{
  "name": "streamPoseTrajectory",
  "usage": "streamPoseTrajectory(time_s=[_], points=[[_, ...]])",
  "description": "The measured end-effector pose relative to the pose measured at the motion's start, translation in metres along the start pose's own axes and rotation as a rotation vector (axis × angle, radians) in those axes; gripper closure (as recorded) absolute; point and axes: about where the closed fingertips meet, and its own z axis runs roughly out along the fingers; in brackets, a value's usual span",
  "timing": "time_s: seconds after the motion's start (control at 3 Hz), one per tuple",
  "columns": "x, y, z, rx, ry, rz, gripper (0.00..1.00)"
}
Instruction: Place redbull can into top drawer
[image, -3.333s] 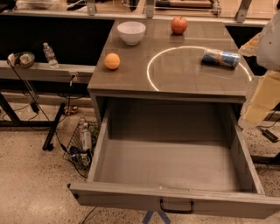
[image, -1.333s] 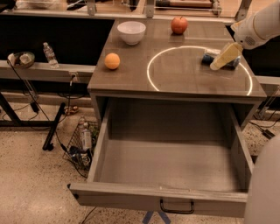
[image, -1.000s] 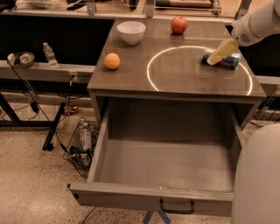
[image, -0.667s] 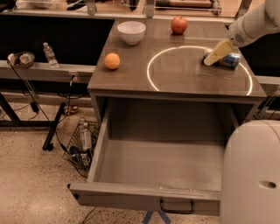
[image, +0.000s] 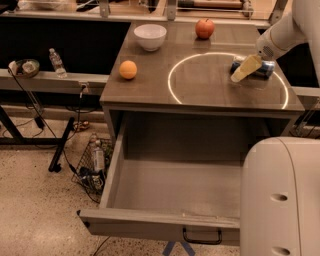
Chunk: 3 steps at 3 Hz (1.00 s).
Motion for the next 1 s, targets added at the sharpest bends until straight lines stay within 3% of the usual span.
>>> streamPoseTrajectory(time_s=[0.67, 1.0], points=[[0.004, 0.011, 0.002, -0.048, 0.025, 0.02, 0.6], [-0.005, 0.017, -0.013, -0.067, -0.002, -0.002, 0.83]])
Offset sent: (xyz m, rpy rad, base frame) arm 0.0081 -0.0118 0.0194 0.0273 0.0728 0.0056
